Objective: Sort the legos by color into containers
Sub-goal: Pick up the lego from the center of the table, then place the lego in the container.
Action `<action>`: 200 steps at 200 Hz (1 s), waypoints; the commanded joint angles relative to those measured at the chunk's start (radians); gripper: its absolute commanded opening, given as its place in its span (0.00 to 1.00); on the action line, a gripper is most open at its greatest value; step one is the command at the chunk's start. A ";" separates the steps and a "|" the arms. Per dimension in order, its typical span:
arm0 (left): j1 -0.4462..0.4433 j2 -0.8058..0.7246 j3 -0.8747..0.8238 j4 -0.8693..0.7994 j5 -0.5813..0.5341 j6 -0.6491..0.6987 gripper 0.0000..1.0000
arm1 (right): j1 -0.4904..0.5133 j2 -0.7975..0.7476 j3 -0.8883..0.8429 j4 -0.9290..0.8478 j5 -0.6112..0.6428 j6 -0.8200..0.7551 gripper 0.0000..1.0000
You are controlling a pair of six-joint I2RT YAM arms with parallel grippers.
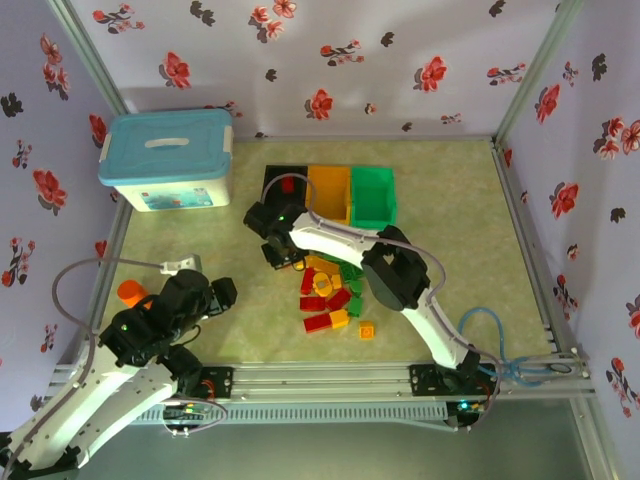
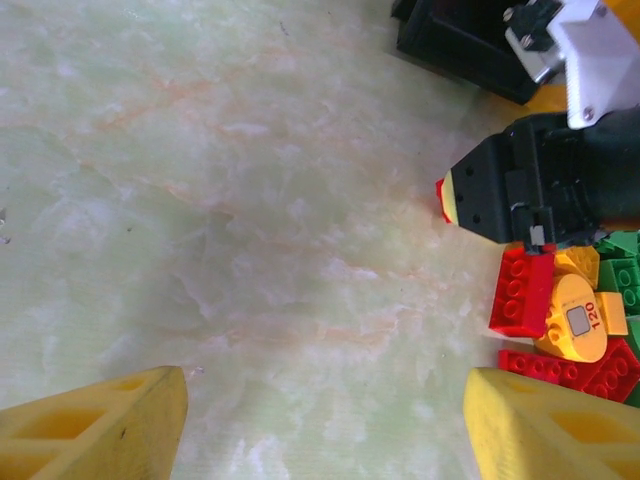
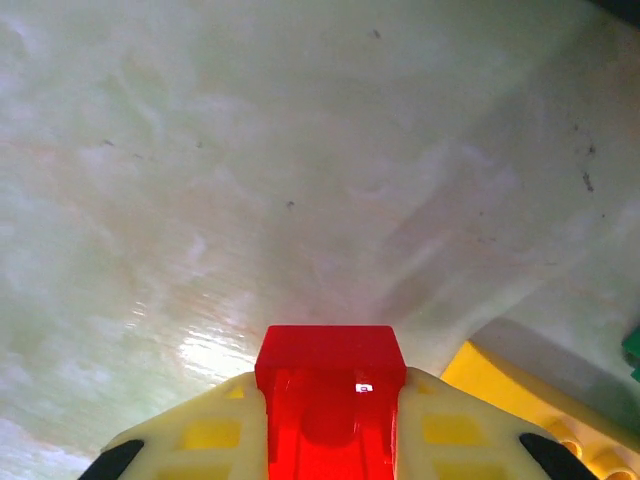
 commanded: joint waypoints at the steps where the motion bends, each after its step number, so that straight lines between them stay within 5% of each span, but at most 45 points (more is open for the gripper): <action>1: -0.004 -0.017 0.006 -0.034 -0.028 -0.010 0.73 | 0.006 -0.034 0.079 -0.036 0.053 -0.018 0.21; 91: -0.007 -0.039 0.029 -0.051 -0.027 -0.002 0.73 | -0.089 0.088 0.475 -0.120 0.096 -0.113 0.23; 200: -0.007 -0.036 0.020 -0.053 -0.025 -0.010 0.73 | -0.184 0.207 0.588 -0.034 0.067 -0.138 0.24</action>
